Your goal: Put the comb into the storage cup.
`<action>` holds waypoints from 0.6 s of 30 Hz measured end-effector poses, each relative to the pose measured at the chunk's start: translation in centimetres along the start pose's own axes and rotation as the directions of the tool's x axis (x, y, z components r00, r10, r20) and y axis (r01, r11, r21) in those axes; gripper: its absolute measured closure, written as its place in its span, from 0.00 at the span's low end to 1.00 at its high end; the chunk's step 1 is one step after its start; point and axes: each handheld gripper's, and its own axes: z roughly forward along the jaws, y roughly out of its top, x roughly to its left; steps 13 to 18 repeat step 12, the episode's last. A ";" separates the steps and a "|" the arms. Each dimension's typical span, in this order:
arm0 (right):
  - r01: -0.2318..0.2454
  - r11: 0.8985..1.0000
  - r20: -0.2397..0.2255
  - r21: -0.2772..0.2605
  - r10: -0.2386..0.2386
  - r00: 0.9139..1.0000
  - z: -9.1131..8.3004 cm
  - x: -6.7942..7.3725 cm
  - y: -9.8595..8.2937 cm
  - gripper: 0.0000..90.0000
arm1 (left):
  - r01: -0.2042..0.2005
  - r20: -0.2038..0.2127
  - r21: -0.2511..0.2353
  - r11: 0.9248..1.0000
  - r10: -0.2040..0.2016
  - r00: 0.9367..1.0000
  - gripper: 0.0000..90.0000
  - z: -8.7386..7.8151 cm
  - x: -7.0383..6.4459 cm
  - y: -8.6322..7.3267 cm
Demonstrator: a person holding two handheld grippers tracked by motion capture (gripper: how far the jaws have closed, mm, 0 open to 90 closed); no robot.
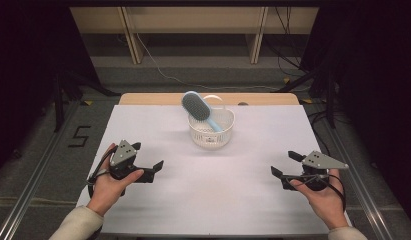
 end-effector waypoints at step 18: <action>0.000 1.000 -0.006 0.005 0.001 1.000 0.1 0.2 -0.2 0.19 | -0.010 -0.005 0.008 1.000 0.010 1.000 0.00 0.2 -0.1 0.0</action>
